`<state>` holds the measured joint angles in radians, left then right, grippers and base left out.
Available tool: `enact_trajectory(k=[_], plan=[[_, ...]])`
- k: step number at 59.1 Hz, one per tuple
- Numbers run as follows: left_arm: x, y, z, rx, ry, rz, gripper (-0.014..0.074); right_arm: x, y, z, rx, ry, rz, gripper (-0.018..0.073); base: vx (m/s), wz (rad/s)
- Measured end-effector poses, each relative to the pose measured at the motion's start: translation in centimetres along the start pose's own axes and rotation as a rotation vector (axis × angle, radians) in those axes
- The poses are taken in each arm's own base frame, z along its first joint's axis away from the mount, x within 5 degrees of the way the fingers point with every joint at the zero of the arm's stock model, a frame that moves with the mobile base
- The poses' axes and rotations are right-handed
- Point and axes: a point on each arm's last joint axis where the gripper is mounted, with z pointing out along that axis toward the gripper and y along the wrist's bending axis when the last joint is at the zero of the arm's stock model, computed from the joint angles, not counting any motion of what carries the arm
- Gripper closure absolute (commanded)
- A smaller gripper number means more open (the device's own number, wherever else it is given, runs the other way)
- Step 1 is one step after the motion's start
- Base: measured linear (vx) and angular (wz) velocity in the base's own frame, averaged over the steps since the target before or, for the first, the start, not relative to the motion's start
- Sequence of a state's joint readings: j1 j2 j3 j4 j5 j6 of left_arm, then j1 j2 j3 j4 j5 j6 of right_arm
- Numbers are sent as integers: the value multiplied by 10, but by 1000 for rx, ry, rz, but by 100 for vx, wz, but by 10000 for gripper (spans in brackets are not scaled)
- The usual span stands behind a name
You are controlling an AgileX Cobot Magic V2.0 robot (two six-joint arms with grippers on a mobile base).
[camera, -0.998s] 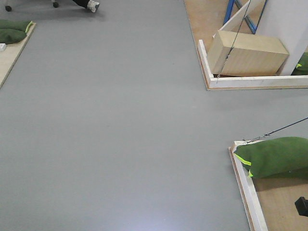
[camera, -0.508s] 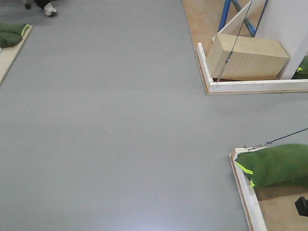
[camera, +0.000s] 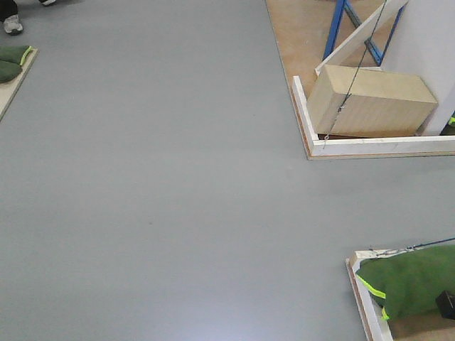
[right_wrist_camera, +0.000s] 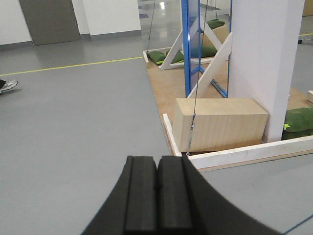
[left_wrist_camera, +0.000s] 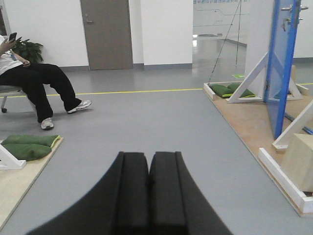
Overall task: Move to blue door and open it
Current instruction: 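Drive the base forward toward the wooden platform with the blue door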
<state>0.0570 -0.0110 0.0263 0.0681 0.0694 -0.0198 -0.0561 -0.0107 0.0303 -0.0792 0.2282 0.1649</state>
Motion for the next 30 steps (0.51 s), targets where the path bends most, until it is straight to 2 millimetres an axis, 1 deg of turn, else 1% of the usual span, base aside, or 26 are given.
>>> enact_trajectory(k=[13, 30], plan=[[0, -1, 0, 12, -1, 0, 524, 0, 0, 0, 0, 0, 0, 561, 34, 4], [0, -1, 0, 18, -1, 0, 524, 0, 0, 0, 0, 0, 0, 561, 44, -5]])
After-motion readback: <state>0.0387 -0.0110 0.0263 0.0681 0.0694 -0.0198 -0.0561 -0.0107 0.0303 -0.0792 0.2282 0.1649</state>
